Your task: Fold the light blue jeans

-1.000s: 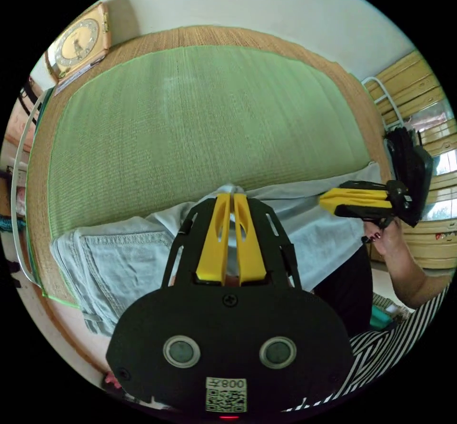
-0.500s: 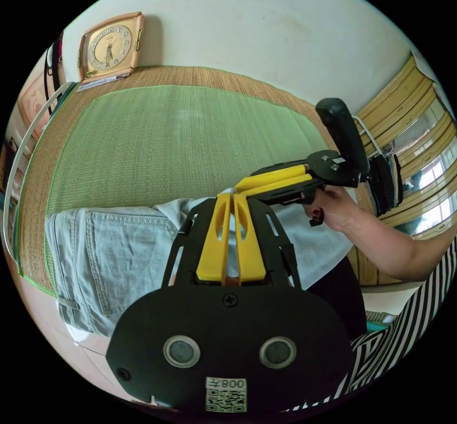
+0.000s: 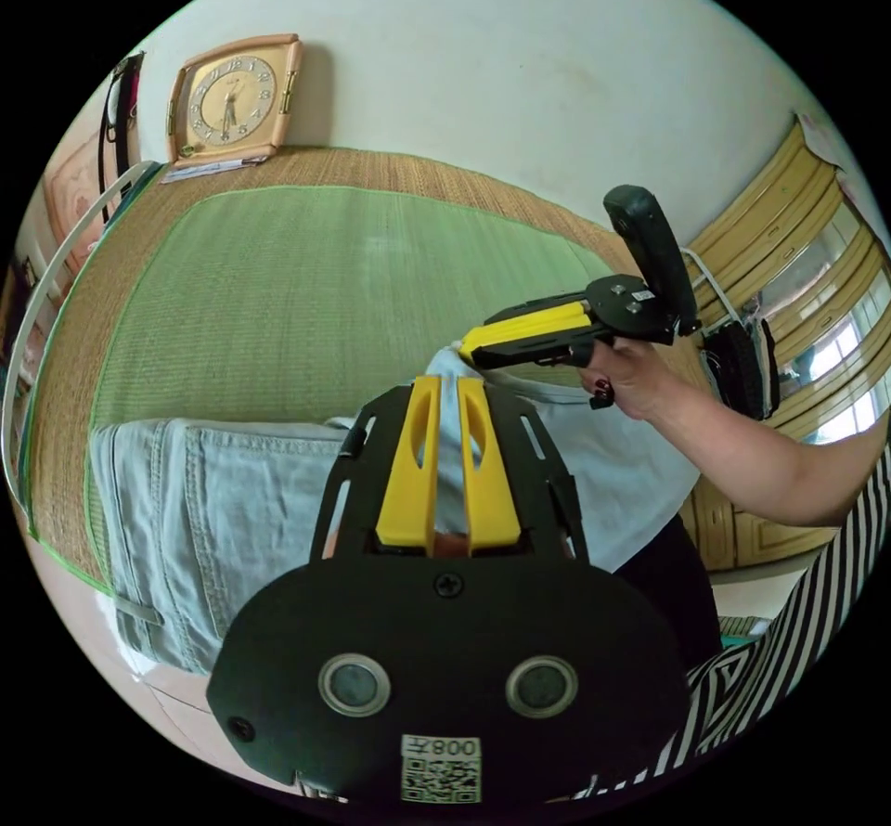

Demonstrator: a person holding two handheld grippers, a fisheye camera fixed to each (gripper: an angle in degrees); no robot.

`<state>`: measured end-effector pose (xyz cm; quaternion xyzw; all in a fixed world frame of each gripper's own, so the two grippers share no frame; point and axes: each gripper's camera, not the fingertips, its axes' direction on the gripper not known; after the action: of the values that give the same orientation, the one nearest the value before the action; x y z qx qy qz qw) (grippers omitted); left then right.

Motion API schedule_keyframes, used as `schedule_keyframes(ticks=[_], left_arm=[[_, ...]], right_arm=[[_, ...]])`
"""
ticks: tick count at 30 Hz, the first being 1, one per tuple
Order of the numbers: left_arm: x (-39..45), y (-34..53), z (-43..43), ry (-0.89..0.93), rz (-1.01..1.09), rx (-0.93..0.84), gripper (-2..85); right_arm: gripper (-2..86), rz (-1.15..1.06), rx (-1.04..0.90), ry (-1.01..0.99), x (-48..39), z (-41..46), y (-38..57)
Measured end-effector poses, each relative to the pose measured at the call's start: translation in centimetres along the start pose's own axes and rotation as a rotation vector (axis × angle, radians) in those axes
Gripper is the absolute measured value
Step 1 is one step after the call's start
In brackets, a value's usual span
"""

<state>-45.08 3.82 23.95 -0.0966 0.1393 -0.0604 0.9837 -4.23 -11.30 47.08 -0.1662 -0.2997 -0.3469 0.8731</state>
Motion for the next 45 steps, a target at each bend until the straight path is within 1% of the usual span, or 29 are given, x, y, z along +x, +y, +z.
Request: schedule_keyframes(ticks=[4,6,8,9,11,13,14,16,19,21,23,25,27,28,29,30,33,35,37,39,41,45], left_arm=[[-2.6,-1.0,1.8,-0.041,0.044,-0.081,5.5],[-4.4,-1.7,2.7,-0.005,0.045,-0.121,6.3],[-5.4,-2.1,2.8,0.024,0.076,-0.128,5.9],[-5.9,-2.3,3.2,0.02,0.106,-0.163,5.2],[-6.5,-2.3,3.4,-0.028,0.136,-0.187,4.2],[-7.4,-2.0,2.6,-0.018,0.14,-0.189,3.7],[-8.3,-1.4,1.3,-0.021,0.133,-0.16,3.6],[-10.3,-0.3,-1.0,-0.061,0.097,-0.129,3.8],[-15.1,2.6,-4.9,-0.179,-0.01,-0.083,4.9],[-20.0,5.0,-8.0,-0.285,-0.168,-0.051,6.4],[-23.7,6.8,-10.2,-0.322,-0.294,-0.023,7.3],[-27.4,8.5,-11.7,-0.279,-0.416,0.012,8.7],[-31.7,10.6,-12.7,-0.197,-0.551,0.086,10.3],[-32.6,11.0,-12.6,-0.166,-0.574,0.093,10.5],[-34.3,11.6,-12.1,-0.083,-0.612,0.082,10.6],[-35.6,12.1,-11.3,-0.005,-0.625,0.057,10.1],[-37.0,13.0,-10.9,0.065,-0.63,0.051,6.3],[-36.5,13.0,-11.7,0.008,-0.589,0.058,4.6],[-36.0,13.5,-13.0,-0.026,-0.568,0.108,3.7],[-36.0,14.8,-14.8,-0.04,-0.577,0.211,3.2],[-36.4,15.6,-14.6,-0.067,-0.596,0.199,3.1],[-37.2,16.6,-12.8,-0.07,-0.669,0.18,3.1]], right_arm=[[0.0,-0.001,-0.012,-0.037,1.4,0.8,-1.8],[0.0,0.016,-0.02,-0.05,2.3,1.2,-2.4],[0.0,0.028,-0.023,-0.064,3.2,1.6,-3.0],[0.0,0.031,-0.029,-0.064,3.4,1.8,-3.2],[0.1,0.05,-0.048,-0.056,4.2,2.3,-3.9],[0.2,0.067,-0.049,-0.067,4.7,2.5,-4.0],[0.2,0.079,-0.041,-0.076,5.0,2.6,-4.0],[0.5,0.091,-0.034,-0.091,5.3,2.7,-3.9],[1.3,0.085,-0.029,-0.085,5.8,2.7,-4.0],[2.5,0.084,-0.04,-0.093,6.2,2.9,-4.3],[4.9,0.101,-0.044,-0.124,7.1,3.1,-4.5],[5.7,0.113,-0.043,-0.149,7.7,3.2,-4.6],[6.0,0.122,-0.05,-0.176,8.4,3.3,-4.9],[6.1,0.127,-0.059,-0.191,8.7,3.5,-5.1],[6.0,0.132,-0.067,-0.201,9.1,3.6,-5.3],[5.9,0.133,-0.069,-0.208,9.2,3.7,-5.4],[3.0,0.137,-0.089,-0.231,9.6,4.0,-5.8],[1.1,0.143,-0.09,-0.211,9.9,3.8,-5.9],[0.5,0.166,-0.055,-0.201,10.5,2.8,-5.7],[0.0,0.202,-0.005,-0.245,11.6,1.7,-5.1],[-0.2,0.265,0.031,-0.281,12.9,1.4,-4.3],[-0.2,0.302,-0.008,-0.265,13.5,2.7,-4.0]])
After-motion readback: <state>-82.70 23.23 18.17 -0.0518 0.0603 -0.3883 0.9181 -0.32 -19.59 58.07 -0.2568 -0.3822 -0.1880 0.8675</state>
